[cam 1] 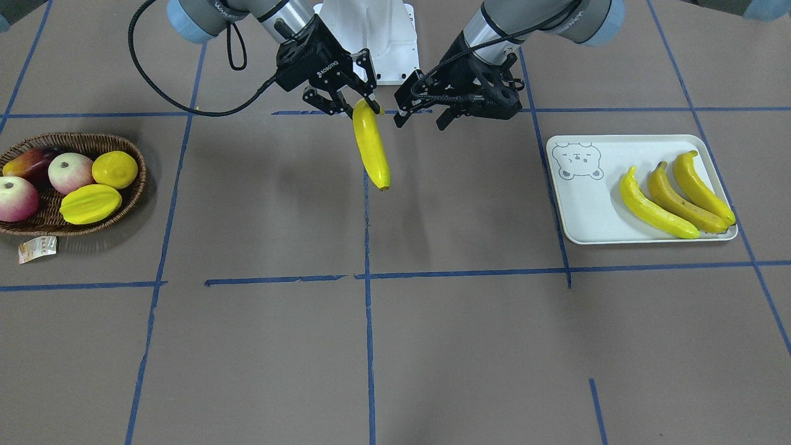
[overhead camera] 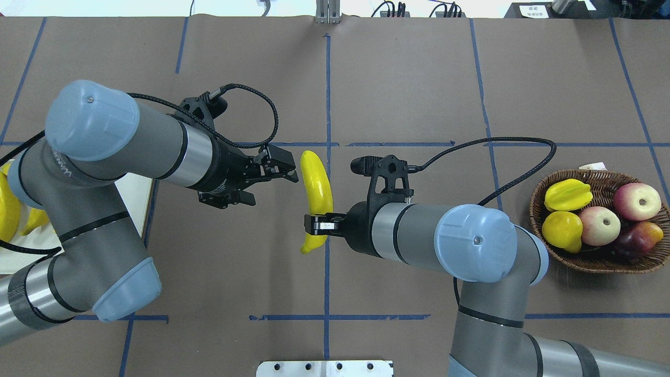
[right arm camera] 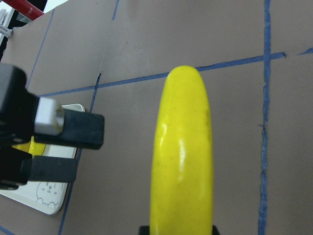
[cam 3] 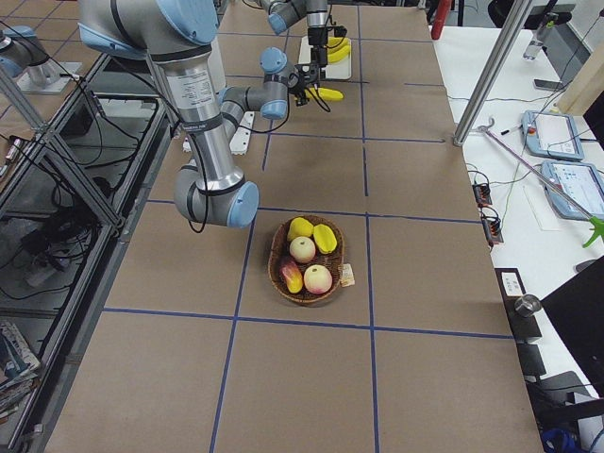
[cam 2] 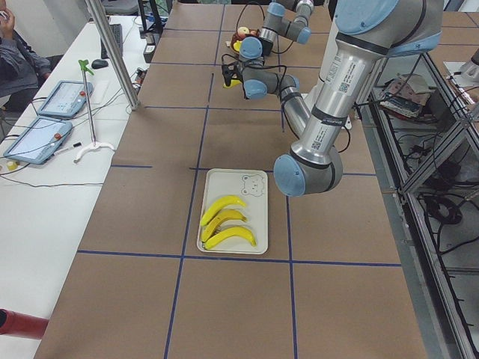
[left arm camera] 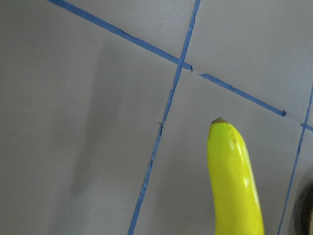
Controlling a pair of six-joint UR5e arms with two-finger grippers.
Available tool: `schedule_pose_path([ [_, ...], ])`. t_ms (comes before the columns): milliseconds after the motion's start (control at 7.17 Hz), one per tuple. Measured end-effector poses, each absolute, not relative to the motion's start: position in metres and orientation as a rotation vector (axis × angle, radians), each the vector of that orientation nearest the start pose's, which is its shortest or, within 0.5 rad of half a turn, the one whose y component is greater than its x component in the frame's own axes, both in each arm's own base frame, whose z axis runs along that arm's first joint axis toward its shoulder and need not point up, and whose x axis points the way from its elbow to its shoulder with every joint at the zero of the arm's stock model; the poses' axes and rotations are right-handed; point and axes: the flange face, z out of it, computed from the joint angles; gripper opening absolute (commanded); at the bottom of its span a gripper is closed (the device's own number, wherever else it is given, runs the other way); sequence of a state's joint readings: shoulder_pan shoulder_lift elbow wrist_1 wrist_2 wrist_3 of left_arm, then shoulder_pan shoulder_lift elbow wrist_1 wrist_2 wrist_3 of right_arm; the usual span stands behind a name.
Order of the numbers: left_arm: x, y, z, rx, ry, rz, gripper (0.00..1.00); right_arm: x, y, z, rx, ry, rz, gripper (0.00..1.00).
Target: Transfer all bananas from basket to plate
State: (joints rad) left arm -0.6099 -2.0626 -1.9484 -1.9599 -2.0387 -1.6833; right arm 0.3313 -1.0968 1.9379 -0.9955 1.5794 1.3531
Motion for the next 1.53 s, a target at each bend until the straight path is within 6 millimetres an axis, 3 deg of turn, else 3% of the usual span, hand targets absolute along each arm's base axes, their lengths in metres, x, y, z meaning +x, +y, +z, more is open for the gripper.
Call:
schedule_pose_path([
  [418, 0.418, -0.400, 0.164, -0.095, 1.352, -0.339, 1.00, -0.504, -0.305, 0.158, 0.392, -1.371, 0.099, 0.25],
  [1115, 0.434, -0.411, 0.176, -0.104, 1.417, -0.348, 1.00, -0.505, -0.300, 0.151, 0.369, -1.393, 0.121, 0.25],
  [1534, 0.445, -0.413, 0.179, -0.114, 1.402, -0.355, 0.92, -0.507, -0.297, 0.143, 0.364, -1.411, 0.123, 0.24],
])
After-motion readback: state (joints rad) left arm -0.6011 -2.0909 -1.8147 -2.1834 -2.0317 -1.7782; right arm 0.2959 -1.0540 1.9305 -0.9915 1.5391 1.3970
